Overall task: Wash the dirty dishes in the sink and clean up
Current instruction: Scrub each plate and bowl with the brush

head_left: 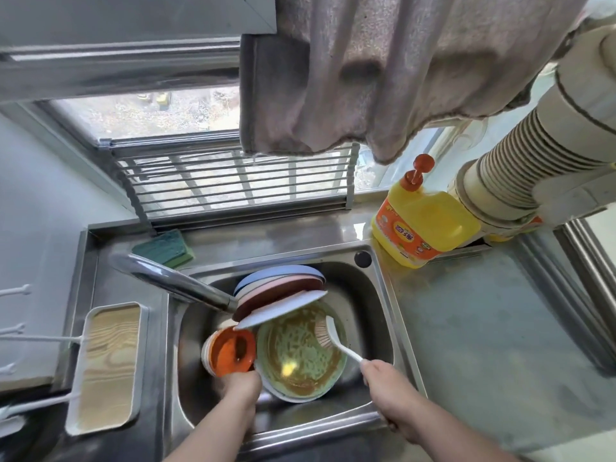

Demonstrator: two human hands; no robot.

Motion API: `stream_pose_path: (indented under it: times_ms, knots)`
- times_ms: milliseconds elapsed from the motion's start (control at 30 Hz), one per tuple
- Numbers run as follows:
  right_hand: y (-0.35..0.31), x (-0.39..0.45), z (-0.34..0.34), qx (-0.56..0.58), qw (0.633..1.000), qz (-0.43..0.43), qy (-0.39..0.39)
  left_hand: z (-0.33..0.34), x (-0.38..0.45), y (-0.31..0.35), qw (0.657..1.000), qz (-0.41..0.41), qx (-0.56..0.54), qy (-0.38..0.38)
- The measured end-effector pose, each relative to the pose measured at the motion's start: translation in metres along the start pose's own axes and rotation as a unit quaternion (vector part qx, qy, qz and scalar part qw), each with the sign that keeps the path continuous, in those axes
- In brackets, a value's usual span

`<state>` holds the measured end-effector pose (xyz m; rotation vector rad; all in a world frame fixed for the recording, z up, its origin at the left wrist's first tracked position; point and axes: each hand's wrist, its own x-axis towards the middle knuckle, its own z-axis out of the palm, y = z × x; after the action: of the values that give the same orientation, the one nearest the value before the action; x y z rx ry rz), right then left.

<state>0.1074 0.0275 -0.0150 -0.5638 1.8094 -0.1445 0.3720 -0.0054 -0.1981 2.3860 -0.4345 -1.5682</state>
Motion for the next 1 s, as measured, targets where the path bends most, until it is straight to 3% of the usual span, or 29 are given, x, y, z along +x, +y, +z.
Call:
stream_pose_path:
  times_ms: [100, 200, 400, 500, 733, 867, 1000]
  knots:
    - [0.013, 0.0, -0.009, -0.014, 1.0, -0.004, 0.014, 0.015, 0.008, -0.011, 0.993, -0.086, -0.002, -0.075]
    - [0.025, 0.009, -0.012, -0.048, 0.998, -0.001, 0.033, 0.028, 0.019, -0.014, 0.991, -0.104, 0.028, -0.081]
    - [0.035, 0.014, -0.011, -0.097, 0.995, 0.011, 0.027, 0.028, -0.041, 0.035, 0.991, -0.062, -0.112, -0.035]
    - [0.026, 0.007, -0.011, -0.071, 0.997, 0.006, 0.003, 0.03, -0.054, 0.048, 0.989, -0.039, -0.14, -0.023]
    - [-0.016, 0.0, -0.009, 0.061, 0.996, -0.04, -0.056, 0.027, -0.04, 0.06, 0.963, -0.118, -0.225, -0.094]
    - [-0.028, 0.01, -0.012, 0.071, 0.996, -0.043, -0.034, 0.018, -0.029, 0.048, 0.988, -0.063, -0.128, -0.062]
    - [-0.023, 0.011, -0.011, 0.076, 0.996, -0.031, -0.039, 0.007, -0.034, 0.045, 0.987, -0.05, -0.131, -0.084]
